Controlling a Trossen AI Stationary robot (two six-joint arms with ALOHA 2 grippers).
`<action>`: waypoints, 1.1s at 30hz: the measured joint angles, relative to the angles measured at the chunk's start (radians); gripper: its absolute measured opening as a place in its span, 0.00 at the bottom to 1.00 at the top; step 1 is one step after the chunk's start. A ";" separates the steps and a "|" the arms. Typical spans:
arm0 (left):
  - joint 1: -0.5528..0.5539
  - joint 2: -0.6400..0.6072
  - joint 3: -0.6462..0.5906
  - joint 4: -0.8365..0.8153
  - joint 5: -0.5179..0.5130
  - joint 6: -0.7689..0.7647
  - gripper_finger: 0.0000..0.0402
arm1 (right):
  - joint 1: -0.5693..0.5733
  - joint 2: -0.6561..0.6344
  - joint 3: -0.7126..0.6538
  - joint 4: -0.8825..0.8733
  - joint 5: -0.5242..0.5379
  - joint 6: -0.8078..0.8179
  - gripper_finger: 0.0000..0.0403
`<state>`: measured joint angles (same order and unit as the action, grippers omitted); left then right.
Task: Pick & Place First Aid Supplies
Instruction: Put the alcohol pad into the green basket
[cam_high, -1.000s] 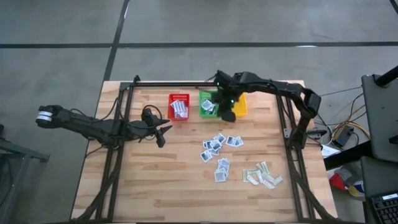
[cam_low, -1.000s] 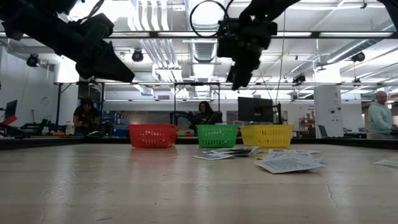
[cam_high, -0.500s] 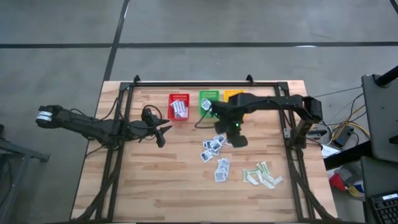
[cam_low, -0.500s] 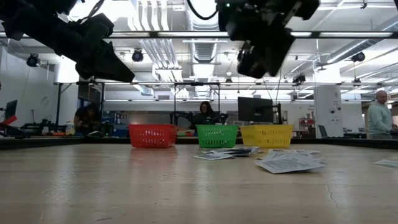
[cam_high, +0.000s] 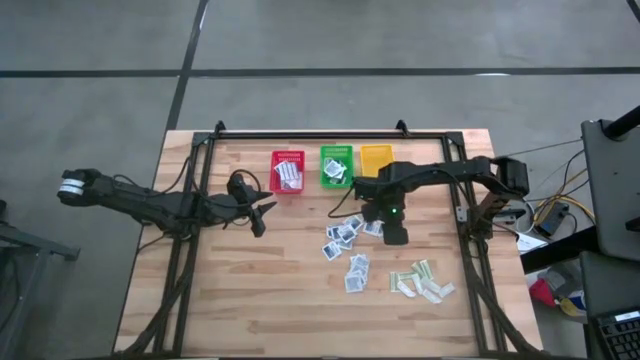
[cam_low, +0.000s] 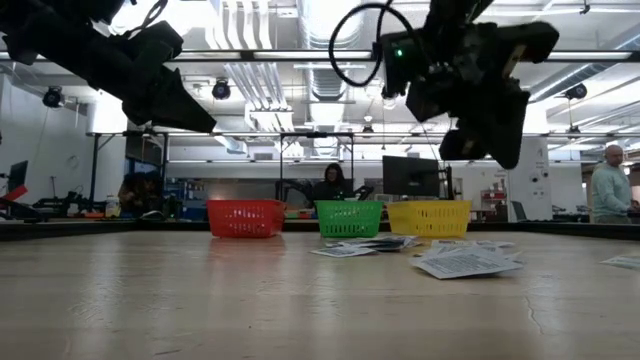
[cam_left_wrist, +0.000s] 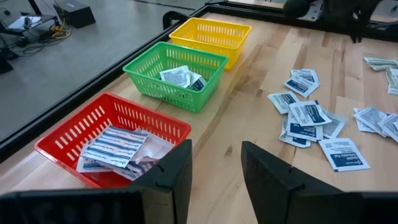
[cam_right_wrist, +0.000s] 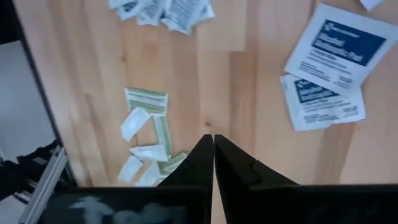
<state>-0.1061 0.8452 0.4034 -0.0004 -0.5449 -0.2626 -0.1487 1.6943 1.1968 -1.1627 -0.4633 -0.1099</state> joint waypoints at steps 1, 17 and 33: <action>0.000 0.000 0.000 0.000 0.000 0.000 0.33 | -0.007 0.000 -0.009 0.006 0.008 -0.001 0.05; 0.000 0.000 0.000 0.000 0.000 -0.002 0.33 | -0.108 -0.001 -0.042 0.116 0.020 0.017 0.32; 0.000 0.000 0.000 0.000 0.000 -0.006 0.33 | -0.104 -0.001 -0.110 0.400 0.017 0.016 0.50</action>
<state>-0.1059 0.8452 0.4030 -0.0005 -0.5446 -0.2684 -0.2531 1.6932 1.0869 -0.7630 -0.4461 -0.0940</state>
